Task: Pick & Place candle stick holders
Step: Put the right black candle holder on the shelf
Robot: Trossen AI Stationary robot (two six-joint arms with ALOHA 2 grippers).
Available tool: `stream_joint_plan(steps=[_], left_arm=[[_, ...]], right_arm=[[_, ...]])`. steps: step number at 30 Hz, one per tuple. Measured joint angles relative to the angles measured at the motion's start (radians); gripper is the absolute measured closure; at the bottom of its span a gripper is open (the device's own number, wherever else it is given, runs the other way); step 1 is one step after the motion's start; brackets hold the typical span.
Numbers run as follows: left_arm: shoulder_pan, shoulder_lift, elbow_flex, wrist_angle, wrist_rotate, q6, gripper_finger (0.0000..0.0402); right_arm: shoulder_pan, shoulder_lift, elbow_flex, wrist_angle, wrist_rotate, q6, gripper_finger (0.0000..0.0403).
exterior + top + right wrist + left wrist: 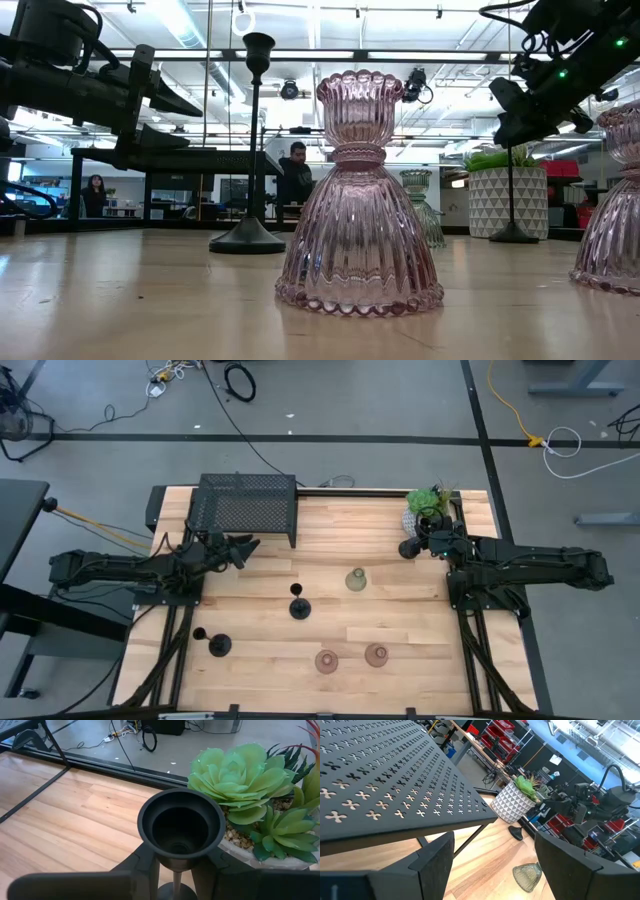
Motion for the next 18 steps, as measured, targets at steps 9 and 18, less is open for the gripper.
stream_joint_plan(steps=[9,18], left_arm=[[0.0,0.0,0.0,0.0,0.0,0.001,0.0125],[0.0,0.0,0.0,0.0,0.0,0.002,0.0125]], right_arm=[[0.0,-0.001,0.0,0.001,-0.014,0.0,0.0317],[0.0,0.0,0.0,-0.002,-0.031,0.003,0.0332]])
